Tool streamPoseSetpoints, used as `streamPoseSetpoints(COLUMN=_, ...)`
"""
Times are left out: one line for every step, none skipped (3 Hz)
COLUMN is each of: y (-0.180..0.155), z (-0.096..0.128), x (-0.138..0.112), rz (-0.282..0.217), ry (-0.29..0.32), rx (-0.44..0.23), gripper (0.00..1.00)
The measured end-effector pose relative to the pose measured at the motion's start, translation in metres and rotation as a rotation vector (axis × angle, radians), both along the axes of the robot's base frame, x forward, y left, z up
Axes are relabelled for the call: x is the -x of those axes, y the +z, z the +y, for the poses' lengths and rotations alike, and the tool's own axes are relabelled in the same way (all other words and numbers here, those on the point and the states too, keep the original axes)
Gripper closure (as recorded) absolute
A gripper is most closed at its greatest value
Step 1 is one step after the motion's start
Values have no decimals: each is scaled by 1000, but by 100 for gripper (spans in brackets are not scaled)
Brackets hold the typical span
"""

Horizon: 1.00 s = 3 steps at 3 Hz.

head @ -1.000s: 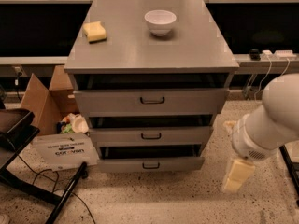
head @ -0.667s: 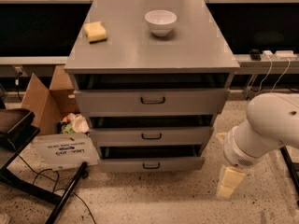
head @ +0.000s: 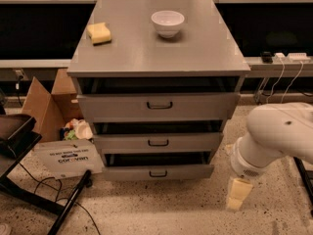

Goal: Open bottom drawer

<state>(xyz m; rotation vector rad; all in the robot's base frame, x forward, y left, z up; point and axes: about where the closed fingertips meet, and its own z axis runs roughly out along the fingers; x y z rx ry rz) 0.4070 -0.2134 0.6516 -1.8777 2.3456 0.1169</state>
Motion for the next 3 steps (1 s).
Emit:
streamPoseSetpoints(y=-54, z=-2, x=-5, rz=44, ry=28, rx=51, gripper=0)
streamPoseSetpoints(y=-139, z=-1, x=-42, rz=-5, ry=51, rx=31, gripper=0)
streamPoseSetpoints(y=-185, z=7, x=-72, rz=-30, ry=78, rx=13, gripper=0)
